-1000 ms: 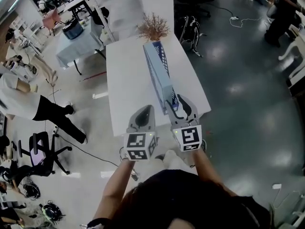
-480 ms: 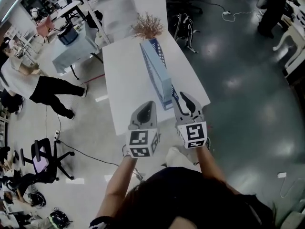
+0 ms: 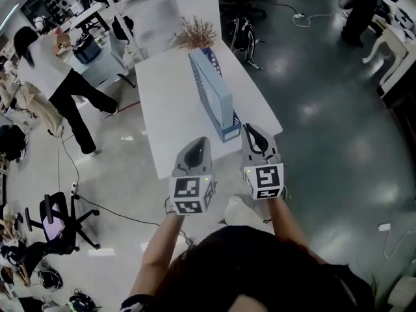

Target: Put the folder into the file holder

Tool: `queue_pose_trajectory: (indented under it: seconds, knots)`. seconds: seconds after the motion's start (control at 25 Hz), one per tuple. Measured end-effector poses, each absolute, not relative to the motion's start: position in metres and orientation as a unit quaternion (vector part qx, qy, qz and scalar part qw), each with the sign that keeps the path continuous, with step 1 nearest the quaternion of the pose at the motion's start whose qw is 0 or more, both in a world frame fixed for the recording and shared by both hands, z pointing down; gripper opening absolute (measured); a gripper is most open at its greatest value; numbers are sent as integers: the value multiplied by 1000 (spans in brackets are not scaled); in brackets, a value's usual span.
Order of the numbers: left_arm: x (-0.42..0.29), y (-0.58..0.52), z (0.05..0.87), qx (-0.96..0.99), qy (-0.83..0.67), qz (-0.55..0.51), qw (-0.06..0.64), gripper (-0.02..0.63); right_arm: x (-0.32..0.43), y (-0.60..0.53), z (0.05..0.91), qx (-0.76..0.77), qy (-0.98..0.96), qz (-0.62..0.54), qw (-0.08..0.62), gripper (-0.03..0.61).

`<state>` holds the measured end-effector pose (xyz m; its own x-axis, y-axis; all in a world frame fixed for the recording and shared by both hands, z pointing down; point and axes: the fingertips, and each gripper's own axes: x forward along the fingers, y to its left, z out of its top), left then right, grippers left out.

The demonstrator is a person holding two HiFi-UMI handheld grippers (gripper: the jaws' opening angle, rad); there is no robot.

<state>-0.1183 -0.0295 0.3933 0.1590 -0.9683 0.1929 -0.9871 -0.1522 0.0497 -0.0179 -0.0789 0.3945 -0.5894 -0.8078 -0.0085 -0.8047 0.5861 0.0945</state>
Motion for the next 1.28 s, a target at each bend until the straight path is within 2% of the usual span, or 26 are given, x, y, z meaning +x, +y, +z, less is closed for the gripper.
queue_pose_trajectory:
  seconds: [1.28]
  knots:
    - [-115, 50, 361, 767, -637, 24, 68, 6, 7, 10, 341, 476, -877, -73, -6, 2]
